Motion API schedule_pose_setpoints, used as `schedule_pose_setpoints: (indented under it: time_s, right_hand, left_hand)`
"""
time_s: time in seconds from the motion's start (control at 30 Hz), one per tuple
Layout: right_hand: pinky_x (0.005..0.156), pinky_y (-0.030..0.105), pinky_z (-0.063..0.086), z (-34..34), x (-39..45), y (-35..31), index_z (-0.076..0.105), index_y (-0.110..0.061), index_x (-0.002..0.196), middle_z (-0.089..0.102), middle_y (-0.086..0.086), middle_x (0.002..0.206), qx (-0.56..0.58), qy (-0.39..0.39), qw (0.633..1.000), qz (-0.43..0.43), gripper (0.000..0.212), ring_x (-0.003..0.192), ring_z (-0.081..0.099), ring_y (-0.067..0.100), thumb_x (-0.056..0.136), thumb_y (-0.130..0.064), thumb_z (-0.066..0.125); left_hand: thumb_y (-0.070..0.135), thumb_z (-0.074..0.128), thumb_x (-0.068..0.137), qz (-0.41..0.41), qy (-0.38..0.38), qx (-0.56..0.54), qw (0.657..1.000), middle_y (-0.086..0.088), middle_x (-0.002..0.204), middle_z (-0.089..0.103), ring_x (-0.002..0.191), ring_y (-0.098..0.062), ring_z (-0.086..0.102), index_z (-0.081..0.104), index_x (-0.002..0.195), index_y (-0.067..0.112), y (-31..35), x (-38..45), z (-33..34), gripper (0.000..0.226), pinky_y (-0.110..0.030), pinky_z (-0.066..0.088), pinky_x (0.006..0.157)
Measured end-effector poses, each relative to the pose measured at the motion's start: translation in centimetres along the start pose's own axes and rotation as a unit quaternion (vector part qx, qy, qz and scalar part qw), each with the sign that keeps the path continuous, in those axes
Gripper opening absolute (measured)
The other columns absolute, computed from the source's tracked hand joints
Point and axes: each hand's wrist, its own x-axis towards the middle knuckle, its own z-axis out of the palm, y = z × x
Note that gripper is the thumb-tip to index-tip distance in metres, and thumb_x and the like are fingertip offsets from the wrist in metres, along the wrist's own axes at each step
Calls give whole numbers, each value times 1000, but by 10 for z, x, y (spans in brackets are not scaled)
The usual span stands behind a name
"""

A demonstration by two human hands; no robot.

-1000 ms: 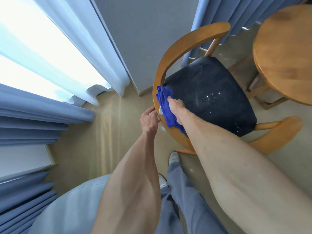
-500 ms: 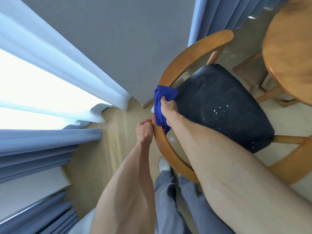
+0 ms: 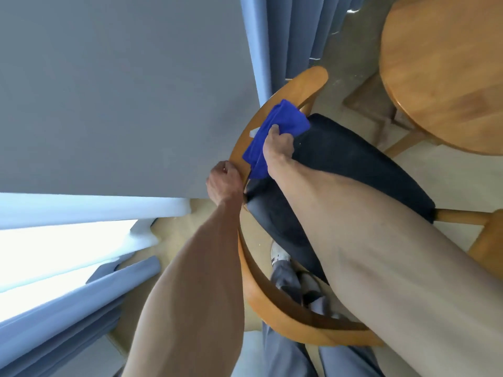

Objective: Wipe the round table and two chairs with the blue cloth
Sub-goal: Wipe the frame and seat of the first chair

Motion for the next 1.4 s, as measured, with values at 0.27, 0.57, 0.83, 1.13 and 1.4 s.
schedule_pose_setpoints:
  time_s: [0.27, 0.57, 0.83, 1.13, 1.4]
  right_hand:
    - [82, 35, 45, -35, 64, -69, 46, -3, 131, 58, 14, 123, 26, 95, 995, -8, 49, 104, 60, 31, 103, -42, 38]
    - [90, 32, 44, -68, 96, -72, 47, -10, 138, 62, 9, 124, -101, 139, 972, -162, 41, 111, 58, 27, 104, -31, 36]
    - [83, 32, 44, -65, 72, -34, 61, -11, 115, 64, 5, 108, 29, 143, 985, -95, 31, 93, 60, 20, 104, -29, 38]
    - [72, 30, 37, -117, 55, 30, 44, -26, 73, 58, 5, 92, -132, 78, 985, -73, 29, 81, 54, 23, 101, -27, 39]
    - [81, 43, 48, -190, 90, 52, 55, -11, 123, 65, 14, 103, -446, 8, 848, -285, 29, 98, 61, 33, 103, -28, 42]
  left_hand:
    - [43, 17, 91, -89, 85, 61, 991, -12, 90, 66, 81, -36, 60, 56, 86, 20, 27, 16, 33, 45, -48, 52, 84]
    - [43, 14, 95, -86, 104, 102, 986, -8, 88, 67, 77, -31, 61, 52, 84, 22, 30, 16, 41, 45, -45, 55, 81]
    - [45, 12, 95, -91, 100, 109, 985, -7, 95, 66, 82, -28, 60, 59, 96, 20, 26, 14, 41, 53, -43, 51, 85]
    - [13, 51, 80, 298, -1, 53, 953, -8, 106, 59, 95, -26, 53, 59, 109, 13, 64, -57, 92, 30, -37, 41, 80]
    - [59, 52, 89, -204, -307, -270, 890, -5, 113, 66, 105, -21, 58, 58, 121, 22, 55, -107, 150, 49, -33, 38, 89]
